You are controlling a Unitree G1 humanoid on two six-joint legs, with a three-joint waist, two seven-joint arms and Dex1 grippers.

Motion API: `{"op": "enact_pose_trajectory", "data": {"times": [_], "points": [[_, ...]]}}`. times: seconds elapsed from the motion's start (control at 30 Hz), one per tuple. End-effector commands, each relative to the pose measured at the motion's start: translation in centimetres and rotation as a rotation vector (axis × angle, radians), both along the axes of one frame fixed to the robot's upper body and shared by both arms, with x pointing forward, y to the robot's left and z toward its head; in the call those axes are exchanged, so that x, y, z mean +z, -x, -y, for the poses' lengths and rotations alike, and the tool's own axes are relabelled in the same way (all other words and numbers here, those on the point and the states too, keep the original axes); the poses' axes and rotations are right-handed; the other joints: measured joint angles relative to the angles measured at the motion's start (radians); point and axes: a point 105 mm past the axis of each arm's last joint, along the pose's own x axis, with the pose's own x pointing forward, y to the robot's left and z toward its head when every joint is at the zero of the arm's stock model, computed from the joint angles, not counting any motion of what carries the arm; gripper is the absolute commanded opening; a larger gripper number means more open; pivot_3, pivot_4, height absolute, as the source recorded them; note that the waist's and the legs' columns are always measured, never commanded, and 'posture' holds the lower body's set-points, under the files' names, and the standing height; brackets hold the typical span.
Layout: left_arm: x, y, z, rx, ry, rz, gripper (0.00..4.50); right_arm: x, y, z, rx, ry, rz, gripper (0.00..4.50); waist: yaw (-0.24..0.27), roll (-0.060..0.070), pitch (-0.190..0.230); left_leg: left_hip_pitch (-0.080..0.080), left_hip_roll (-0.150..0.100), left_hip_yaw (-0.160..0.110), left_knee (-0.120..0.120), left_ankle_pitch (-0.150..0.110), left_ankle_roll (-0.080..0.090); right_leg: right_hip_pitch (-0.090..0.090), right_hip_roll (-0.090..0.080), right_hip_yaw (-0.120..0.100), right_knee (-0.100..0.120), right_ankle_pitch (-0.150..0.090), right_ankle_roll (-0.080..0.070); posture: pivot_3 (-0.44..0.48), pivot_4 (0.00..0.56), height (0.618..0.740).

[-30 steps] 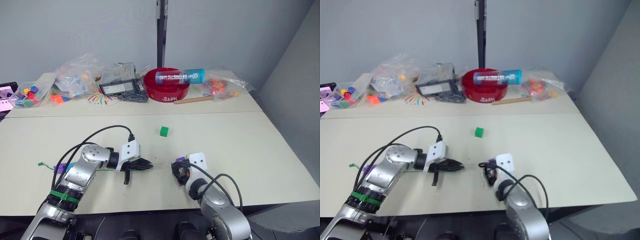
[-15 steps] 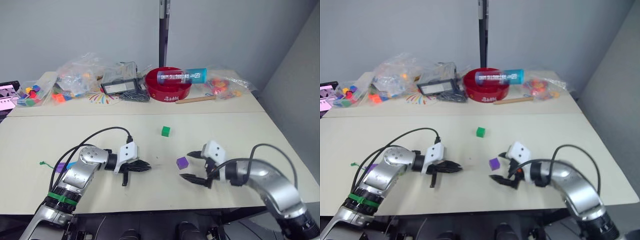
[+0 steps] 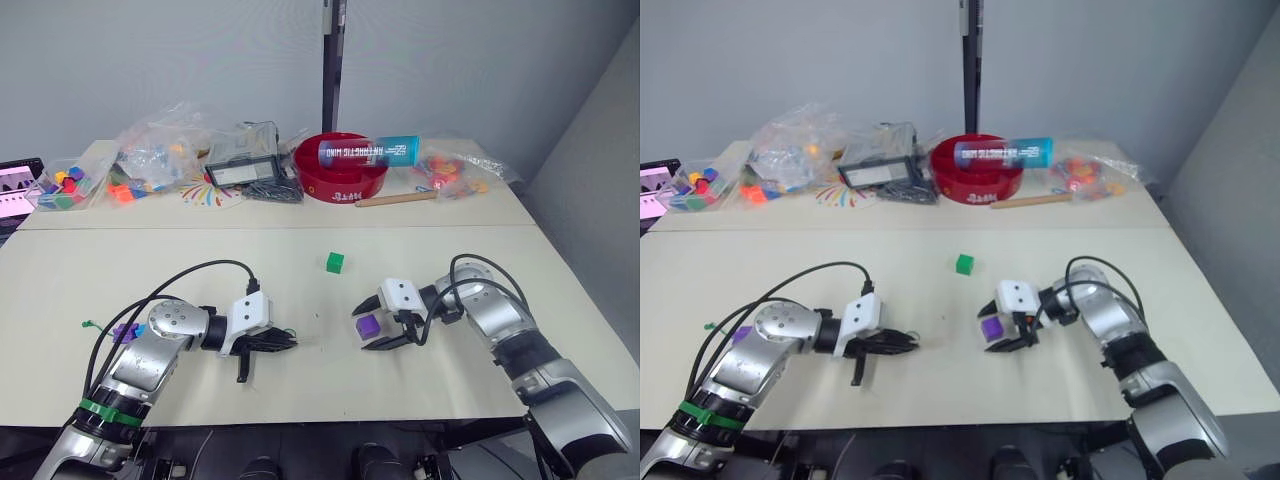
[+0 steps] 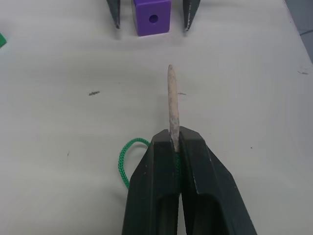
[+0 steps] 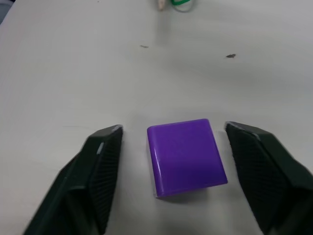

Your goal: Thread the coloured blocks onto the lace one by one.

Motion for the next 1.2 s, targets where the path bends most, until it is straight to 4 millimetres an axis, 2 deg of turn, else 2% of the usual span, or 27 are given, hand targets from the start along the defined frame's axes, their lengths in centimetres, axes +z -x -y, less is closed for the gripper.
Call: {"op": "enact_pose_trajectory", "data": {"times": [0.03,0.07,0.13,0.33,0.53,0.7,1.2], "points": [[1.4,0.2,0.2,-0.008,0.023,0.042,0.00,0.9,-0.3,0.2,-0.001,-0.039,0.017,1.90,0.006,0.000,0.000,0.000,0.000,0.000,0.000,0.000,0.000,0.000,0.000,0.000,0.000,0.000,0.000,0.000,0.150,0.731],[1.5,0.2,0.3,-0.010,0.025,0.043,0.00,1.0,-0.4,0.1,-0.009,-0.047,0.013,1.55,0.006,0.000,0.000,0.000,0.000,0.000,0.000,0.000,0.000,0.000,0.000,0.000,0.000,0.000,0.000,0.000,0.150,0.731],[1.6,0.2,0.5,-0.014,0.026,0.044,0.00,1.1,-0.3,0.1,-0.019,-0.058,0.005,1.21,0.007,0.000,0.000,0.000,0.000,0.000,0.000,0.000,0.000,0.000,0.000,0.000,0.000,0.000,0.000,0.000,0.150,0.731],[2.2,-0.6,2.2,-0.020,0.025,0.083,0.00,0.6,0.8,-1.7,-0.110,-0.109,-0.059,1.22,0.009,0.000,0.000,0.000,0.000,0.000,0.000,0.000,0.000,0.000,0.000,0.000,0.001,0.000,0.000,0.000,0.150,0.731],[2.1,-1.0,3.2,-0.024,0.008,0.094,0.00,-0.2,1.7,-2.5,-0.177,-0.111,-0.108,1.22,0.005,0.000,0.000,0.001,0.000,0.000,0.000,0.000,0.000,0.000,0.001,0.000,0.001,0.000,0.000,0.000,0.150,0.731],[1.2,-0.6,3.4,-0.038,-0.047,0.072,0.00,-1.4,1.8,-2.6,-0.244,-0.085,-0.124,1.22,0.004,0.000,0.000,0.001,0.000,0.000,0.000,0.000,0.000,0.000,0.001,0.000,0.001,0.000,0.000,0.000,0.150,0.731],[0.5,-1.2,4.1,0.002,-0.106,0.081,0.00,-1.3,2.7,-3.5,-0.267,-0.084,-0.135,1.22,-0.003,0.000,0.000,0.002,0.001,0.000,0.000,0.000,0.000,0.001,0.002,0.000,0.002,0.000,0.000,0.000,0.150,0.731]]}}
